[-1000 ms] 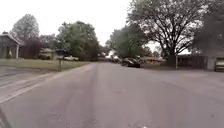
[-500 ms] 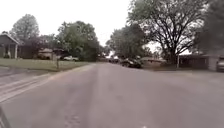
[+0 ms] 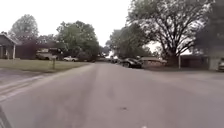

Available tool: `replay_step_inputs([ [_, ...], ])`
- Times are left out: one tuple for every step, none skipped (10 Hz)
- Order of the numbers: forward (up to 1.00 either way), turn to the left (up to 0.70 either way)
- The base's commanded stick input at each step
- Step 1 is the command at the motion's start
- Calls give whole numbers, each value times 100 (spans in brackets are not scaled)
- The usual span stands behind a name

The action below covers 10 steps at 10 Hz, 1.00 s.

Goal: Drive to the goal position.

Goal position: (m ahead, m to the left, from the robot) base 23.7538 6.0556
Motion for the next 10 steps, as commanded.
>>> replay_step_inputs([
  [70,0],
  [70,0],
  [70,0],
  [70,0],
  [70,20],
  [70,35],
  [70,35],
  [70,35],
  [70,21],
  [70,4],
])
